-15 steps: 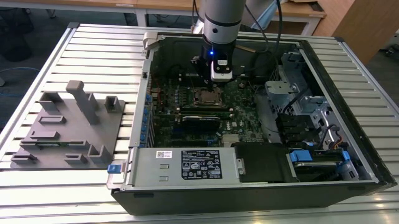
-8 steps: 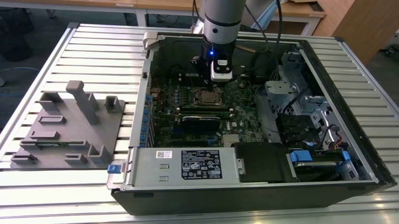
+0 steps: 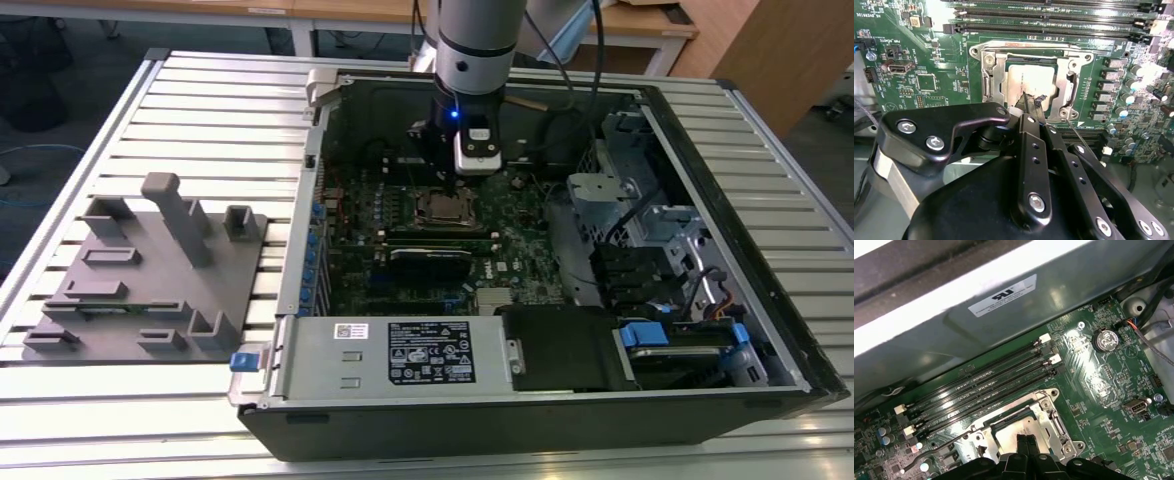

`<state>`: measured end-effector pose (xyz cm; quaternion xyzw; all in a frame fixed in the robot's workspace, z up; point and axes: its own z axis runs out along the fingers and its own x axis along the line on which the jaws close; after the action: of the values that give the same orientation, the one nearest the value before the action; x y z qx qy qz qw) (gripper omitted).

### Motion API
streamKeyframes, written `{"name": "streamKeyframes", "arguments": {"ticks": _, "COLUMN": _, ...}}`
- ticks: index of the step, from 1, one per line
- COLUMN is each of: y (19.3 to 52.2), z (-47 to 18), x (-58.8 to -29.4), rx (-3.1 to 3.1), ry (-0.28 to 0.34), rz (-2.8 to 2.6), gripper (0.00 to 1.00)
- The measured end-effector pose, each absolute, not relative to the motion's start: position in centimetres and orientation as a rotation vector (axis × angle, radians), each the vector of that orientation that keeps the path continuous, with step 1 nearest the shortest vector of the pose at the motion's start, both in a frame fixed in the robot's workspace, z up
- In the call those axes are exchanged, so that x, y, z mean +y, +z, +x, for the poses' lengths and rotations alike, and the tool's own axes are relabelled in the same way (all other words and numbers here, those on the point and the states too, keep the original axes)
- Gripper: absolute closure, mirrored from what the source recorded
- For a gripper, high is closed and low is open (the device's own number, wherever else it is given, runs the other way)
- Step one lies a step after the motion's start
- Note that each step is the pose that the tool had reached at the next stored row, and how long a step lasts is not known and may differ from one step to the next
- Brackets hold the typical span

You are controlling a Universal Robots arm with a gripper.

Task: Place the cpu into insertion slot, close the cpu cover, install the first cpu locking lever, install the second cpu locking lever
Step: 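Close the cpu cover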

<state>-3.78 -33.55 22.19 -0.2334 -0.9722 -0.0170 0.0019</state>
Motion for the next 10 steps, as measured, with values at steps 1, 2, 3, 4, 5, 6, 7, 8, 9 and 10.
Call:
{"name": "streamKeyframes", "arguments": {"ticks": 1, "y": 22.19, "z": -3.78, "x": -33.55, "rx": -3.052, "ry": -0.053, "rz": -0.727, "gripper": 0.9}}
{"name": "streamKeyframes", "arguments": {"ticks": 2, "y": 22.19, "z": -3.78, "x": -33.55, "rx": -3.052, "ry": -0.053, "rz": -0.726, "gripper": 0.9}}
{"name": "streamKeyframes", "arguments": {"ticks": 3, "y": 22.19, "z": -3.77, "x": -33.55, "rx": -3.055, "ry": -0.053, "rz": -0.715, "gripper": 0.9}}
{"name": "streamKeyframes", "arguments": {"ticks": 4, "y": 22.08, "z": -3.78, "x": -33.55, "rx": -3.055, "ry": -0.053, "rz": -0.714, "gripper": 0.9}}
{"name": "streamKeyframes", "arguments": {"ticks": 5, "y": 22.08, "z": -3.78, "x": -33.55, "rx": -3.055, "ry": -0.053, "rz": -0.714, "gripper": 0.9}}
{"name": "streamKeyframes", "arguments": {"ticks": 6, "y": 22.07, "z": -3.78, "x": -33.55, "rx": -3.055, "ry": -0.053, "rz": -0.714, "gripper": 0.9}}
{"name": "streamKeyframes", "arguments": {"ticks": 7, "y": 22.07, "z": -3.77, "x": -33.55, "rx": -3.055, "ry": -0.053, "rz": -0.714, "gripper": 0.9}}
{"name": "streamKeyframes", "arguments": {"ticks": 8, "y": 22.07, "z": -3.78, "x": -33.55, "rx": -3.055, "ry": -0.053, "rz": -0.714, "gripper": 0.9}}
{"name": "streamKeyframes", "arguments": {"ticks": 9, "y": 22.07, "z": -3.77, "x": -33.55, "rx": -3.055, "ry": -0.053, "rz": -0.714, "gripper": 0.9}}
{"name": "streamKeyframes", "arguments": {"ticks": 10, "y": 22.07, "z": -3.78, "x": -33.55, "rx": -3.055, "ry": -0.053, "rz": -0.714, "gripper": 0.9}}
